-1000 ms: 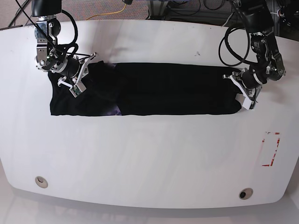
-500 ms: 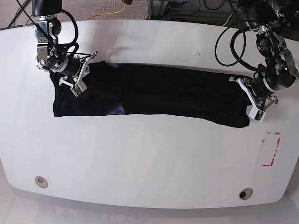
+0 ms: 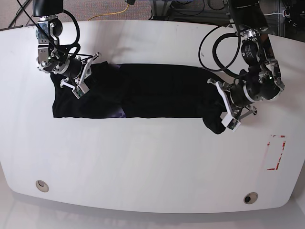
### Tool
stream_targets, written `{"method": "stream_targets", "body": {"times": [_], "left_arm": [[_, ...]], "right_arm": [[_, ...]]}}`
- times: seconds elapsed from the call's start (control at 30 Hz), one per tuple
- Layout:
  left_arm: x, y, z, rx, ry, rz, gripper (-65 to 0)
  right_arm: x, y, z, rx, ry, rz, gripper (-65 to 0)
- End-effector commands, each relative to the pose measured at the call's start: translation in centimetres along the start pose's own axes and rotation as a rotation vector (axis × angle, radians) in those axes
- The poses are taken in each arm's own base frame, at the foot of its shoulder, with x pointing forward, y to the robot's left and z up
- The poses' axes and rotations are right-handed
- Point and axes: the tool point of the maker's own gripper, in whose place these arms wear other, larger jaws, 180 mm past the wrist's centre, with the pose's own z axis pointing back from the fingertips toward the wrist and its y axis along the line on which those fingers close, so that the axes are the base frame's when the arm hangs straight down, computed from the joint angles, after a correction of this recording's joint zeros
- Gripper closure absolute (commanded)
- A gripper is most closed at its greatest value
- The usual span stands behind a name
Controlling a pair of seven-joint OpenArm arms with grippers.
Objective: Layout the t-shirt on the table in an organized manner, then fold the t-shirt properly
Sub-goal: 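Fold the held strip end with the left gripper toward the right gripper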
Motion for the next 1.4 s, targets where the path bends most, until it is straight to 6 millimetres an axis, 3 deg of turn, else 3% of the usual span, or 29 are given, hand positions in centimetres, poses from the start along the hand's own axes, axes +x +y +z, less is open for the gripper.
{"method": "stream_targets", "body": {"times": [0.0, 0.4, 0.5, 0.6, 1.1, 1.17, 1.37], "left_arm": [[2.5, -1.7, -0.3, -0.043, -0.056, -0.042, 0.0], [5.5, -12.1, -3.3, -0.283, -0.089, -0.143, -0.1], [5.8, -13.6, -3.8, -0.322, -0.092, -0.142, -0.1], [5.8, -14.6, -4.3, -0.352, -0.087, -0.125, -0.1], [4.4, -14.7, -5.4, -0.378, -0.039, -0.095, -1.0], [4.4, -14.7, -5.4, -0.377, -0.040, -0.095, -4.0], [4.5, -14.7, -5.3, -0.380, -0.046, -0.095, -32.6]], "right_arm": [[-1.9, -0.8, 0.4, -0.030, 0.104, 0.029, -0.5], [-1.8, -0.7, 0.3, -0.029, 0.101, 0.030, -0.5], [-1.8, -0.7, 0.3, -0.027, 0.102, 0.030, -0.5], [-1.7, -0.4, 0.1, -0.022, 0.094, 0.022, -0.5], [-1.6, -0.1, -0.1, -0.018, 0.090, 0.018, -0.5], [-1.4, -0.1, 0.0, -0.019, 0.085, 0.024, -0.5], [-0.4, 0.5, 0.1, -0.015, 0.063, 0.047, -0.5]]}}
